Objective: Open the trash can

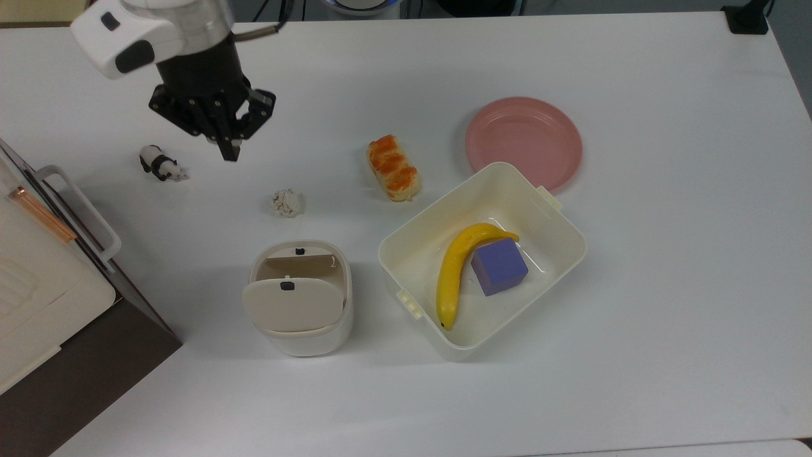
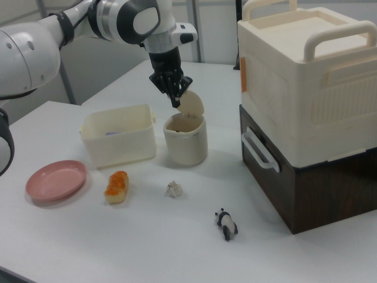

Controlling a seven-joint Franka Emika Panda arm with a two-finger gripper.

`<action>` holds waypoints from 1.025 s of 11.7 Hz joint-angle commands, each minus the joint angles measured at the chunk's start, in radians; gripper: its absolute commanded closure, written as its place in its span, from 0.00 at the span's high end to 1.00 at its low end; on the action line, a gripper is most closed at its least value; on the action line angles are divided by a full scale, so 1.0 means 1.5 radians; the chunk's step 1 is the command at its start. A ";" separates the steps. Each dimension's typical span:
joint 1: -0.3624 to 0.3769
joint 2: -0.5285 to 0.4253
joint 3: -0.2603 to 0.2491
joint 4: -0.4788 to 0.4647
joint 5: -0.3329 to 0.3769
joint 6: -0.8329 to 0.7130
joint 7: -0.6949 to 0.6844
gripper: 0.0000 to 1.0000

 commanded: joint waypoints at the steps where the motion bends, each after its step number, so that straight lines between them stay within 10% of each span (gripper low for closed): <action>1: -0.006 -0.030 0.007 -0.013 0.048 -0.065 -0.020 0.00; 6: -0.001 -0.101 0.004 -0.051 0.052 -0.124 -0.053 0.22; 7: 0.003 -0.123 0.003 -0.076 0.050 -0.122 -0.052 0.35; 9: 0.024 -0.160 -0.002 -0.111 0.034 -0.120 -0.049 1.00; 12: 0.027 -0.184 -0.002 -0.147 0.012 -0.071 -0.045 1.00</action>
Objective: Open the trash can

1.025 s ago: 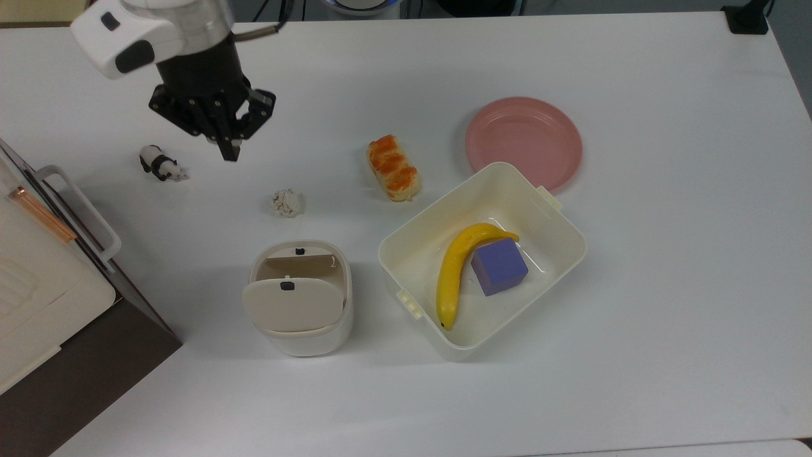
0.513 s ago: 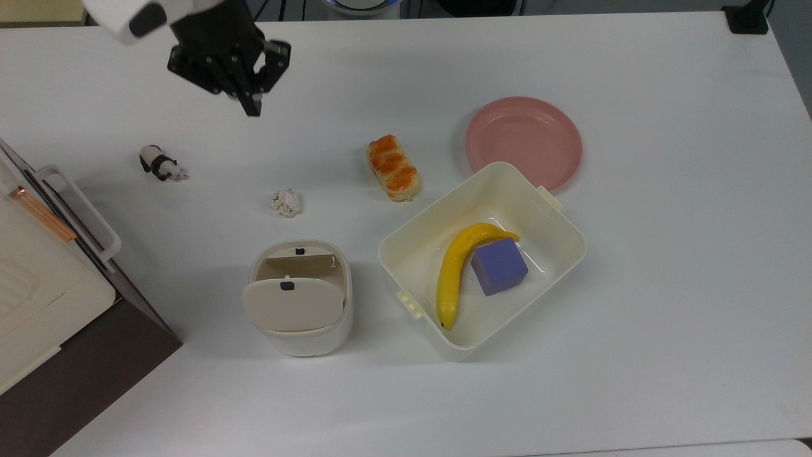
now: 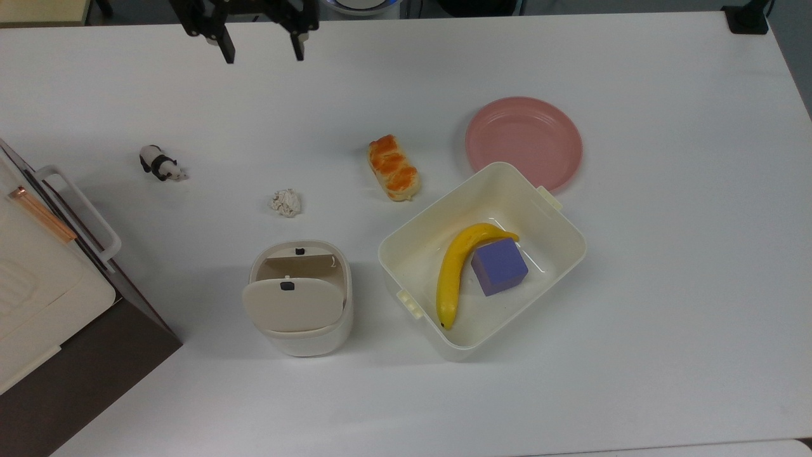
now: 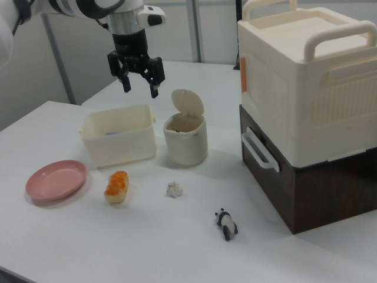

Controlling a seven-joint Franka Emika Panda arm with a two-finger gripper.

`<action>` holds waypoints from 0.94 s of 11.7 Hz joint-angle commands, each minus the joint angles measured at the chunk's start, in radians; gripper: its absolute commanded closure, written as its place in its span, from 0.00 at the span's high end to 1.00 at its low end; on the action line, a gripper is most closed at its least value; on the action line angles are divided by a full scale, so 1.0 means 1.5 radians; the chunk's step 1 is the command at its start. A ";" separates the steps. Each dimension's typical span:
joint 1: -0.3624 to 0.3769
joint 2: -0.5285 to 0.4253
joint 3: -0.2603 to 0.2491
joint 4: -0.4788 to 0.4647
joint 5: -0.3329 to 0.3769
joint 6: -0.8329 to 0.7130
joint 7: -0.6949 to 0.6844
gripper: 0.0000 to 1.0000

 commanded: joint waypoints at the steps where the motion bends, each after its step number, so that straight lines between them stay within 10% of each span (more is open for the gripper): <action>1: 0.008 -0.049 -0.005 -0.068 -0.012 0.039 -0.012 1.00; 11: 0.008 -0.045 -0.016 -0.053 0.018 -0.006 0.040 1.00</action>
